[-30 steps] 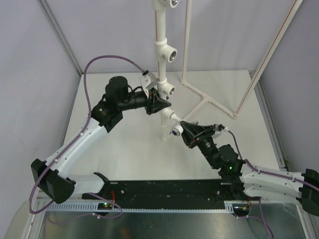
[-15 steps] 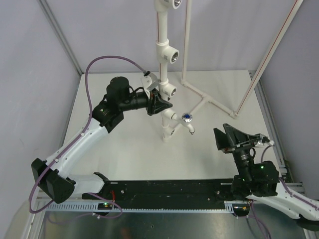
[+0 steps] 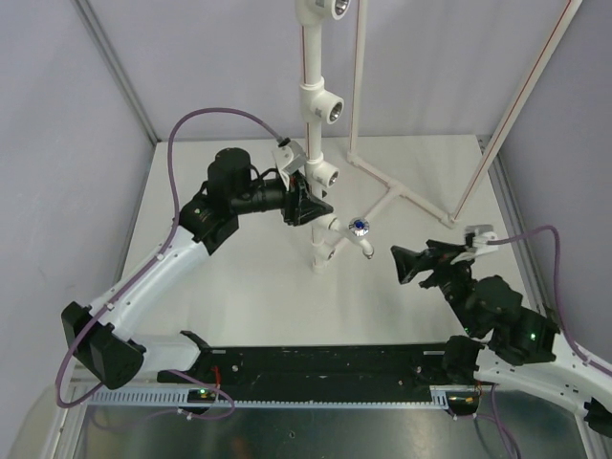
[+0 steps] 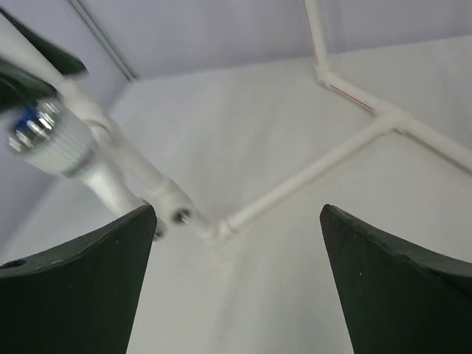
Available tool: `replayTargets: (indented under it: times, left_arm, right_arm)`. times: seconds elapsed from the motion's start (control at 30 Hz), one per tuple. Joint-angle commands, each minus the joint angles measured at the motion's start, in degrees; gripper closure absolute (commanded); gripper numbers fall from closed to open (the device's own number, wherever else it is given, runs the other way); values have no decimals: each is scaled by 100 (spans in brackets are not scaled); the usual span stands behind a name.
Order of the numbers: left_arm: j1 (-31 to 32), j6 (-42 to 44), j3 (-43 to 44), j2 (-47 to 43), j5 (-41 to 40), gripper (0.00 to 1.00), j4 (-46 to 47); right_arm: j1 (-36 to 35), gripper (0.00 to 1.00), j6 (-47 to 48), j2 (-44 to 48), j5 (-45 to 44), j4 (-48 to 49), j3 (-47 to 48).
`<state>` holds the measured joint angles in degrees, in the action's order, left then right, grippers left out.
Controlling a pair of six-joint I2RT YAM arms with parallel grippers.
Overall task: Install the water faucets
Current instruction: Screw the water faucet onto the adaptor, then reset both arms
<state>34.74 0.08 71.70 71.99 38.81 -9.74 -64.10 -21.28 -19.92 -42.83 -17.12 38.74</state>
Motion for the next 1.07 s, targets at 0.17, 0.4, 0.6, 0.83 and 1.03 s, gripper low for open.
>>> replayTargets:
  times: [0.17, 0.4, 0.6, 0.83, 1.03]
  left_arm:
    - [103, -524, 16, -383, -224, 3, -714]
    - [93, -1066, -620, -1427, -1473, 0, -720]
    - [85, -1763, -1636, -2841, -3776, 0, -747]
    - [72, -2048, -2299, -4044, -4973, 0, -1072]
    - [76, -2123, -2360, -4313, -5415, 0, -1538]
  right_arm:
    - [-13, 1, 995, 199, -75, -860, 107]
    - [-15, 1, 670, 659, -121, -1291, 90]
    - [-13, 1, 281, 776, -229, -1601, 92]
    - [-2, 1, -267, 668, -401, -2032, 79]
    - [-1, 1, -451, 639, -534, -2198, 49]
